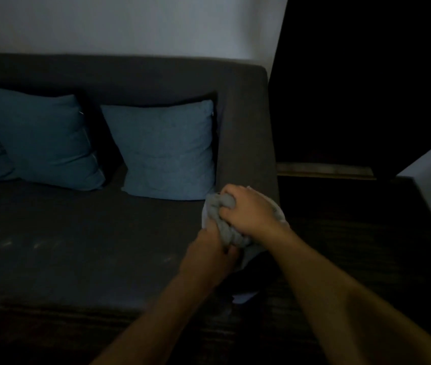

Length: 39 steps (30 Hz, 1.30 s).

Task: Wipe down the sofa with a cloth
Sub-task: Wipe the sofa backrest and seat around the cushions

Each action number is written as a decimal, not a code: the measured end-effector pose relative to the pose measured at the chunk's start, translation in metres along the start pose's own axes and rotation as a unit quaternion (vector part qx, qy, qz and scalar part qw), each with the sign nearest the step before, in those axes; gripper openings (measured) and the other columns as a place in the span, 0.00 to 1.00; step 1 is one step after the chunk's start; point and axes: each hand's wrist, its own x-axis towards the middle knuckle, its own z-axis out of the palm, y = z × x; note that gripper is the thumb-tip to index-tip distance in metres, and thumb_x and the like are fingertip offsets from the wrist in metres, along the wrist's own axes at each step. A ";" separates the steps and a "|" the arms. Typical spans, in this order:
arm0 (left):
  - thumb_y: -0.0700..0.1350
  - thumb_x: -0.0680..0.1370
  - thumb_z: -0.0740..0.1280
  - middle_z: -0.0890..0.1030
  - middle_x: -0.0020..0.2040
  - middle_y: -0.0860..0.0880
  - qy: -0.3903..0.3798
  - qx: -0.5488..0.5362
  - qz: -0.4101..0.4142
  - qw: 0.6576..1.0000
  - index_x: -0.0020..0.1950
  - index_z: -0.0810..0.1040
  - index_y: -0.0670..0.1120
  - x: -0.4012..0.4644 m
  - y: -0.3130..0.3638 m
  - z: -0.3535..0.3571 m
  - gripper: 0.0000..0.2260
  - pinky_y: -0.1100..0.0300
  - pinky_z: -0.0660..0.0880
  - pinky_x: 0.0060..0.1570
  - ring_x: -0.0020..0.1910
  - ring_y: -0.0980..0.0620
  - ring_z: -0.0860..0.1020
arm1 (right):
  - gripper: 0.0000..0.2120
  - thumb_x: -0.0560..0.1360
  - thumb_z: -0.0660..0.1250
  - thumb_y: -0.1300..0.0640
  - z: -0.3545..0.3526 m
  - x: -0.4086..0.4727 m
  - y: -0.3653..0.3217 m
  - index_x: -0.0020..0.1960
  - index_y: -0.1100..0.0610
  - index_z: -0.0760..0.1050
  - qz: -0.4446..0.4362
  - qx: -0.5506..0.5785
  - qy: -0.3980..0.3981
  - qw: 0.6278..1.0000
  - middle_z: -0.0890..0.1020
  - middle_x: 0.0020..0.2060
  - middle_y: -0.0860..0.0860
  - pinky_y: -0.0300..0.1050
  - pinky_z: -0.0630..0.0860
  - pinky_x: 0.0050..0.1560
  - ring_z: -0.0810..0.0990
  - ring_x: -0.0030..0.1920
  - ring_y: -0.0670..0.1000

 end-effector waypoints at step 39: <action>0.50 0.70 0.68 0.67 0.70 0.42 -0.131 0.037 -0.085 0.987 0.75 0.52 0.57 0.183 -0.288 -0.266 0.38 0.47 0.69 0.64 0.65 0.39 0.71 | 0.22 0.70 0.71 0.53 0.168 0.234 -0.199 0.63 0.57 0.75 0.082 0.183 -0.163 0.966 0.79 0.59 0.54 0.49 0.72 0.65 0.76 0.59 0.51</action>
